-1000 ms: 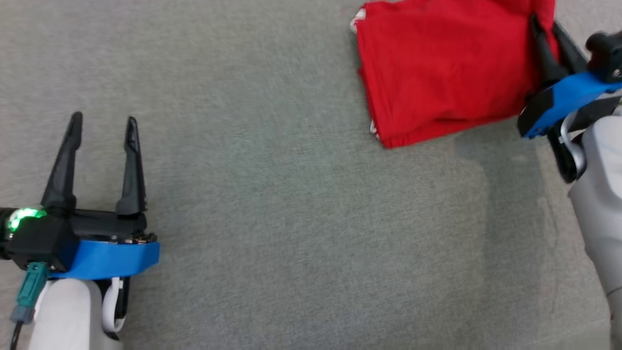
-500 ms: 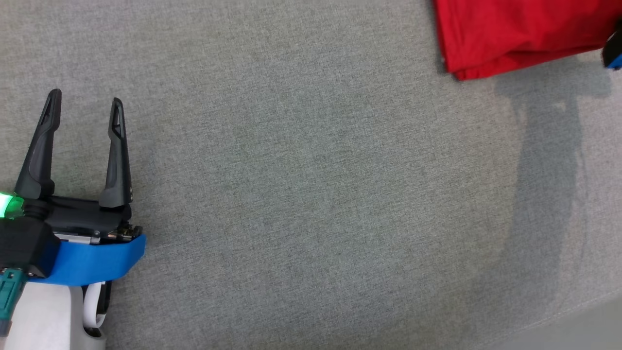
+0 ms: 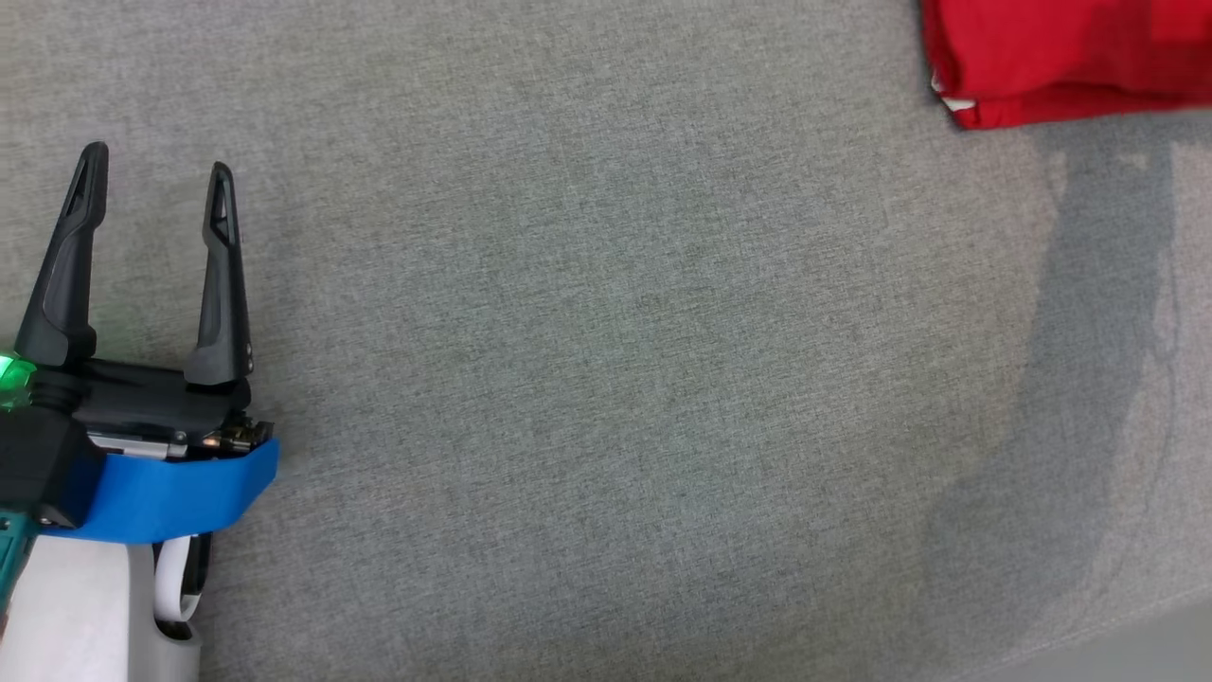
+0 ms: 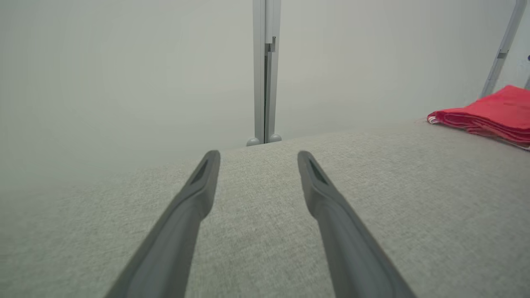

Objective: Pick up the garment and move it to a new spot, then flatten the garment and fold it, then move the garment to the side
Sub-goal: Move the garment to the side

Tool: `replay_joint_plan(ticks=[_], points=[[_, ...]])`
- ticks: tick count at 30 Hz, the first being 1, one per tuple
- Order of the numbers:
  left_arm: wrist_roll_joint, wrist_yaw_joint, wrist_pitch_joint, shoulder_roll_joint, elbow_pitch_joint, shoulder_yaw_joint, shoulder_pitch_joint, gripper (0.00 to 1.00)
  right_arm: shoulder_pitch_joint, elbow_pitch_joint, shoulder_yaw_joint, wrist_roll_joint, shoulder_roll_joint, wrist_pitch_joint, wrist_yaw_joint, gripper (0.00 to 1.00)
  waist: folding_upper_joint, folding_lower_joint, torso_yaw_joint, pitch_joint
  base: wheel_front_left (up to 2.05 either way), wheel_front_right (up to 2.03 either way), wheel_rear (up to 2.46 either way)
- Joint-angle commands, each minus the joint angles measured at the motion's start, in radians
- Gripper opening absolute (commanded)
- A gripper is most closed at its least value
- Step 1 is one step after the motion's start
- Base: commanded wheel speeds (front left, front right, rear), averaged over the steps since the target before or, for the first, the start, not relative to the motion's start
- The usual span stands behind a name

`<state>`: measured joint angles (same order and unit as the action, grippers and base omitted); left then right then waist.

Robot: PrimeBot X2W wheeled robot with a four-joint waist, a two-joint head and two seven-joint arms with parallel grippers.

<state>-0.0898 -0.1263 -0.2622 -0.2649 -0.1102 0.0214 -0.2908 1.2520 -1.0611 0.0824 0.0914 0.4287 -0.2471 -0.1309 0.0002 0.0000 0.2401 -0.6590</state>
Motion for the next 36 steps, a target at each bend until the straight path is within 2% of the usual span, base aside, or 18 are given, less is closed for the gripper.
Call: replay_joint_plan(ticks=[1,7,14,28,36], points=[[-0.007,0.004,0.0,0.001,0.01,0.0,-0.01,1.0,0.02,-0.001,-0.01,-0.002,0.008,-0.006,0.0,1.0,-0.0002,0.0,-0.002,0.003,0.0,0.0,0.0],[-0.026,0.017,-0.003,0.021,0.052,-0.01,0.013,1.0,-0.02,0.031,-0.039,-0.024,-0.023,-0.019,0.0,1.0,-0.0002,0.0,-0.016,0.06,0.0,0.0,0.0],[-0.038,0.028,-0.003,0.068,0.087,-0.021,0.049,1.0,-0.143,0.188,-0.034,-0.019,-0.07,-0.018,0.0,1.0,-0.0002,0.0,-0.064,0.18,0.0,0.0,0.0],[-0.046,0.04,-0.003,0.151,0.179,-0.078,0.207,1.0,-0.509,0.399,0.077,0.076,-0.206,-0.018,0.0,1.0,-0.0002,0.0,-0.163,0.421,0.0,0.0,0.0],[-0.034,0.036,-0.003,0.175,0.213,-0.095,0.266,1.0,-0.723,0.472,0.074,0.136,-0.249,-0.019,0.0,1.0,-0.0002,0.0,-0.198,0.51,0.0,0.0,0.0]])
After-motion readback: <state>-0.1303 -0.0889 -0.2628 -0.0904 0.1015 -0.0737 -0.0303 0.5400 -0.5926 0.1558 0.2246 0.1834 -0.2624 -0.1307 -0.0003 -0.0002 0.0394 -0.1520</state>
